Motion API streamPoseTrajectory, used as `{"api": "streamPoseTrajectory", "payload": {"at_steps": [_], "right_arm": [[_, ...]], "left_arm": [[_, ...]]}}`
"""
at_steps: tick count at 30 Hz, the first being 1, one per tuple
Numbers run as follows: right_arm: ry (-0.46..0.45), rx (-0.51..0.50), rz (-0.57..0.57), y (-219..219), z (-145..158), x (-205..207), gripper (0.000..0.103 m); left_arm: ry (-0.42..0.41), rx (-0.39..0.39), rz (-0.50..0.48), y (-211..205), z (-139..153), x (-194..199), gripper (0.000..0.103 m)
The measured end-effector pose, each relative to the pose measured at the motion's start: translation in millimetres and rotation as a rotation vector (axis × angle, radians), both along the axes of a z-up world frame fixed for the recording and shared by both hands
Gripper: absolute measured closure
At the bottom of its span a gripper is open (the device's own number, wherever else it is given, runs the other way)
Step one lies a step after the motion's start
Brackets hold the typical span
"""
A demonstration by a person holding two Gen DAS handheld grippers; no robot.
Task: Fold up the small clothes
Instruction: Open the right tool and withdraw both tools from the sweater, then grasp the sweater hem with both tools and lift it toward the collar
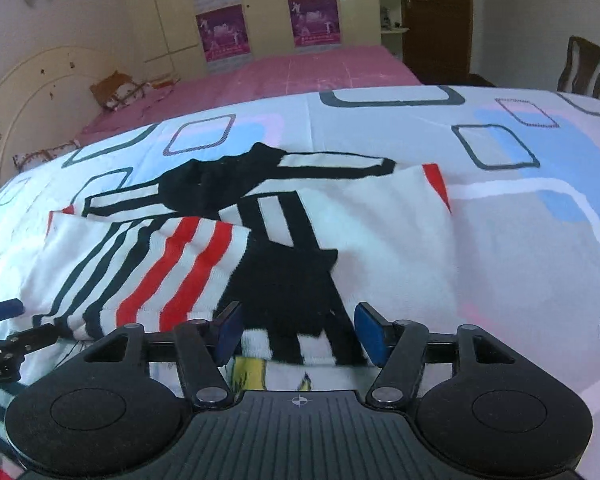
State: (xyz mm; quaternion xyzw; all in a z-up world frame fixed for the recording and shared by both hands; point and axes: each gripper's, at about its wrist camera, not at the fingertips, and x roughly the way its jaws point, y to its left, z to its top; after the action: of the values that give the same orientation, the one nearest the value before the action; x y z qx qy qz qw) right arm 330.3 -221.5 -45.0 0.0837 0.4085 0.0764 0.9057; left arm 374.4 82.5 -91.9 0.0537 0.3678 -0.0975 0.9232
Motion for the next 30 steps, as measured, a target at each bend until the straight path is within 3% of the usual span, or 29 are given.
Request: {"api": "streamPoseTrajectory", "payload": {"at_steps": [10, 23, 27, 30], "right_arm": [[-0.021, 0.069, 0.013, -29, 11, -55, 0.042], [-0.016, 0.116, 0.016, -71, 13, -148, 0.042], [0.009, 0.139, 0.02, -84, 5, -178, 0.042], [0.046, 0.172, 0.013, -94, -6, -199, 0.042]], "left_arm": [[-0.009, 0.076, 0.075, -5, 9, -48, 0.013], [-0.006, 0.09, 0.128, -8, 13, -132, 0.013], [0.028, 0.052, 0.16, 14, 9, -164, 0.017], [0.079, -0.003, 0.174, 32, 2, -188, 0.03]]}}
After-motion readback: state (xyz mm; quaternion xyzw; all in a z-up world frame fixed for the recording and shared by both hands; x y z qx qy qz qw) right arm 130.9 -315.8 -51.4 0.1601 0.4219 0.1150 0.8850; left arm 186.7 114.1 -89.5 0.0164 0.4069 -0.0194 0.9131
